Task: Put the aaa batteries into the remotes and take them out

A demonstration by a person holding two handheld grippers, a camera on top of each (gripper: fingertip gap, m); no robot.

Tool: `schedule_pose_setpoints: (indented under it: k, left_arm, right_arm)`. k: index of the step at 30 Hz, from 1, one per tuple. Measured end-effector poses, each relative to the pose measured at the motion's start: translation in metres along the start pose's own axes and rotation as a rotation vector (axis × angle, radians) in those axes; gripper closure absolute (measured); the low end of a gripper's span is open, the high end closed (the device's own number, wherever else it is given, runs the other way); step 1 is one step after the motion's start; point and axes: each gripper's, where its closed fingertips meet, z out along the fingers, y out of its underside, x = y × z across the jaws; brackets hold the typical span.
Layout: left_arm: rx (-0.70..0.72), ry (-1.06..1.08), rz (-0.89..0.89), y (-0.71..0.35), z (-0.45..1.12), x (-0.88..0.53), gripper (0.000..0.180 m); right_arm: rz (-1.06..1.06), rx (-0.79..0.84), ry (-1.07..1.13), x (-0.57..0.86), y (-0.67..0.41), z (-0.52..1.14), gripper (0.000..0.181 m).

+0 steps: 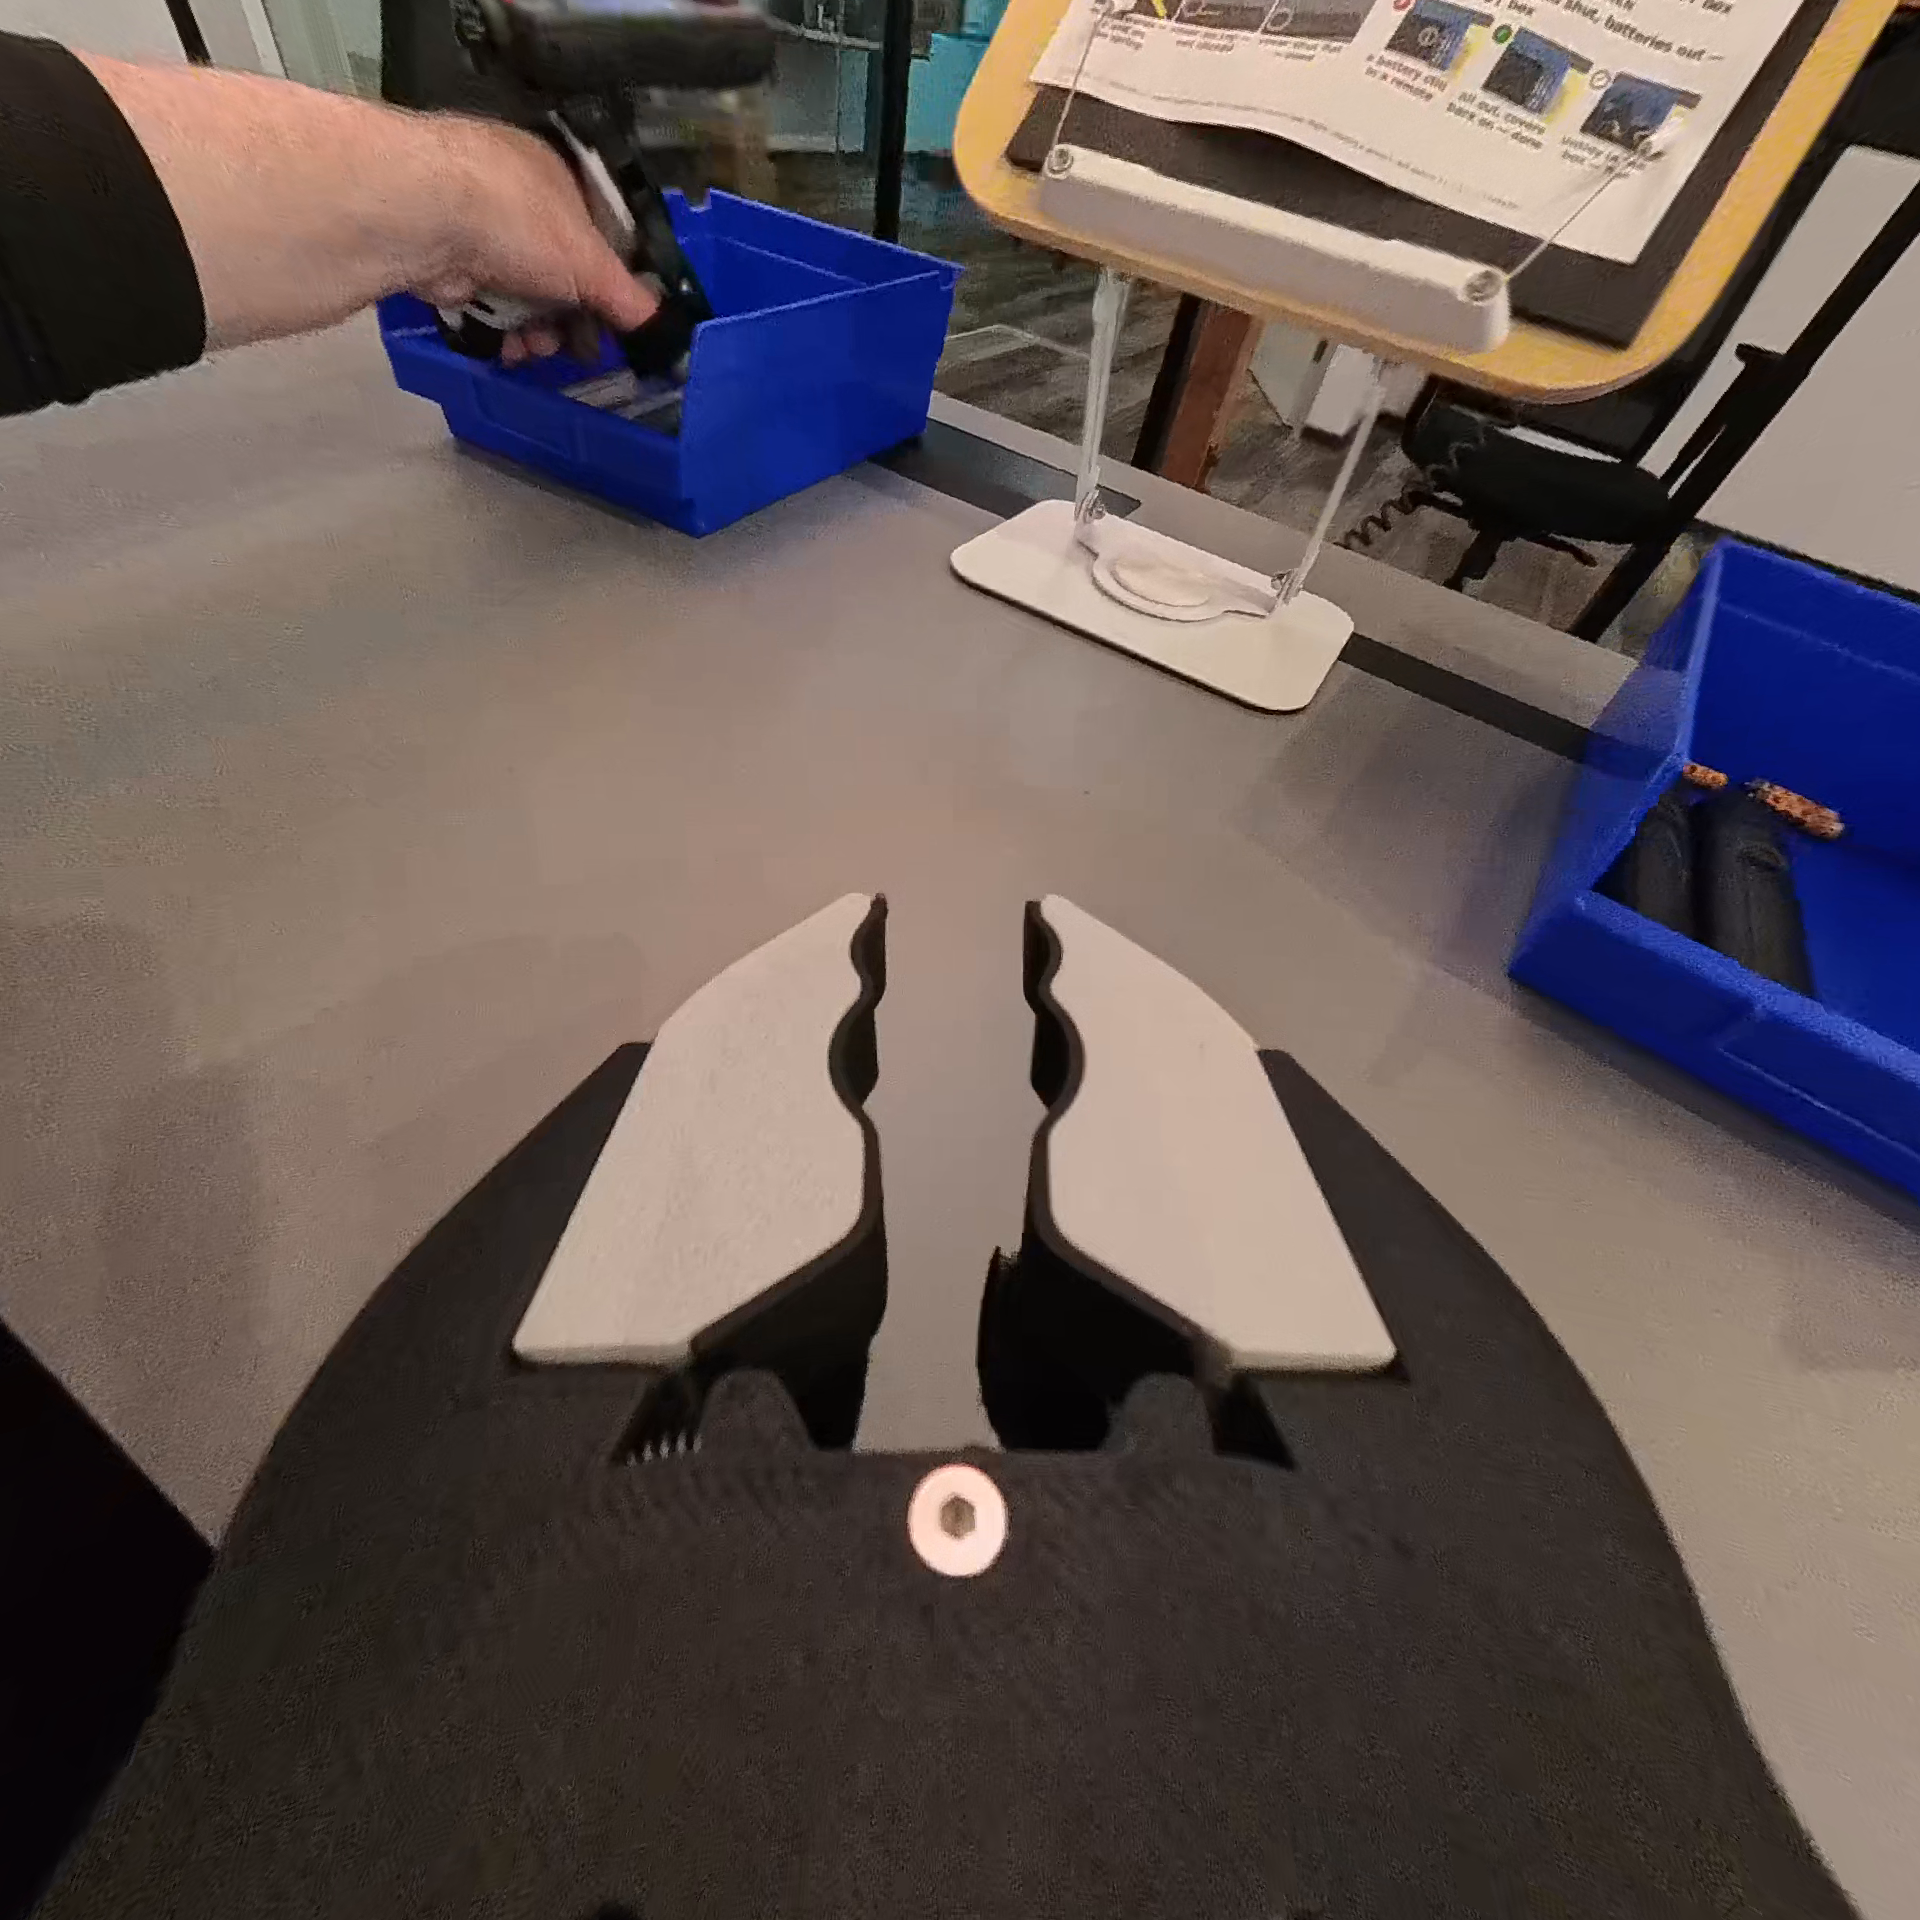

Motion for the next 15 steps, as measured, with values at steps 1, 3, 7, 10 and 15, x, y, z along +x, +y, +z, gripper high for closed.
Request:
schedule_pose_setpoints:
  k: [1, 3, 7, 10, 15]
  left_arm:
    - [-0.021, -0.019, -0.002, 0.006, 0.001, -0.005, 0.099]
    - [-0.117, -0.017, -0.018, 0.022, 0.010, -0.008, 0.091]
    - [-0.175, -0.012, -0.041, 0.026, 0.014, -0.009, 0.086]
    - [-0.184, 0.009, -0.058, 0.027, 0.016, -0.009, 0.085]
    - [-0.176, 0.022, -0.047, 0.027, 0.016, -0.009, 0.086]
  right_arm:
    - [-0.011, -0.011, -0.003, -0.002, 0.002, 0.002, 0.156]
    - [-0.018, -0.017, -0.007, -0.005, 0.003, 0.004, 0.156]
    - [-0.017, -0.020, -0.037, -0.015, 0.004, 0.006, 0.156]
    - [-0.052, -0.044, -0.032, -0.016, 0.012, 0.006, 0.156]
    - [-0.024, -0.042, -0.059, -0.016, 0.017, 0.008, 0.156]
